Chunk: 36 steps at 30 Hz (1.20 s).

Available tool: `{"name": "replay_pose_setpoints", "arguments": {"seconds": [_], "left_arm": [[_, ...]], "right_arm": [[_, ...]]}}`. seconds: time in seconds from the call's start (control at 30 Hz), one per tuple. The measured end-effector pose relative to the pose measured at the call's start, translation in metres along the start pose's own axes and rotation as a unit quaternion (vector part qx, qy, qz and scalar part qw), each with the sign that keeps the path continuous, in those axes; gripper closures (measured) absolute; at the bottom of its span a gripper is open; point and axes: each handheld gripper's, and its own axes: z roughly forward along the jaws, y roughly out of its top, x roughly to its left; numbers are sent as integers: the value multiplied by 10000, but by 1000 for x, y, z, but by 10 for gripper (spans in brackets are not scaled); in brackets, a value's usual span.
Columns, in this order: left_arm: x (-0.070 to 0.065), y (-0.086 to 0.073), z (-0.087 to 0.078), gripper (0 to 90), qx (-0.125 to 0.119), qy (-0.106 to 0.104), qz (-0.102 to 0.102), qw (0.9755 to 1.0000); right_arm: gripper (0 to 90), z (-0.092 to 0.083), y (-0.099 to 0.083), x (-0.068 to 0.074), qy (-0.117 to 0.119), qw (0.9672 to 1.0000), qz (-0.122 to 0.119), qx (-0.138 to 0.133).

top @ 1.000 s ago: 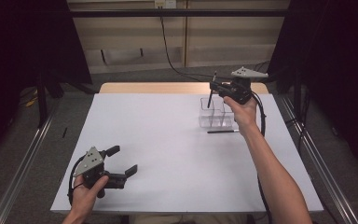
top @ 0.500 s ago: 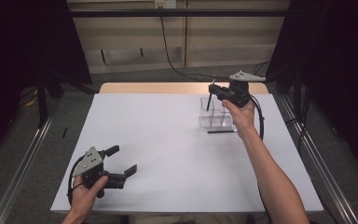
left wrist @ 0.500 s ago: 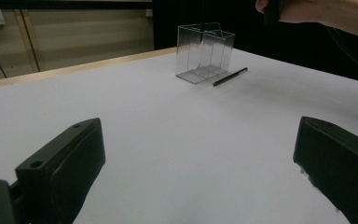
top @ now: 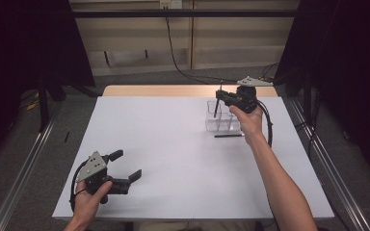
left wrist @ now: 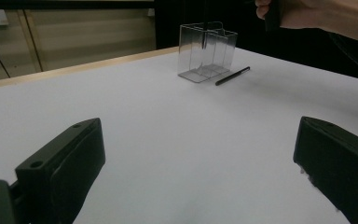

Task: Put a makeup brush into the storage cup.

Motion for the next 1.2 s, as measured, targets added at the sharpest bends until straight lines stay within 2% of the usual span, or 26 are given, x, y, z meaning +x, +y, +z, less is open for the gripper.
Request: {"name": "replay_pose_setpoints", "arguments": {"seconds": [0.37,0.47,0.57,0.67,0.73,0.77,0.83,0.87,0.97,1.07,1.2], "left_arm": [[0,0,0,22,5,-18,13,10000],[0,0,0,21,-1,-15,19,10000],[0,0,0,22,-6,-16,33,10000],[-1,0,1,22,-6,-8,45,10000],[-1,0,1,22,-4,-13,45,10000],[-1,0,1,22,-5,-12,44,10000],[0,0,0,22,0,-8,60,10000],[0,0,0,22,1,-9,62,10000],[0,0,0,22,-2,-15,64,10000],[0,0,-1,22,-8,4,50,10000],[0,1,-2,22,-60,10,15,10000]], "right_arm": [[832,4,-9,0,9,10000,30,34],[784,5,-10,0,23,10000,57,33],[690,5,-12,0,21,10000,44,73],[515,5,-13,0,100,9999,41,8],[332,5,-12,0,8,10000,71,-25],[289,5,-12,0,-45,10000,59,-50],[142,4,-12,1,-196,9997,63,-125],[123,4,-11,1,-258,9996,48,-136],[69,2,-11,1,-184,9996,22,-225],[0,2,-11,1,-241,9995,33,-208],[0,1,-12,2,-146,9997,55,-188]]}}
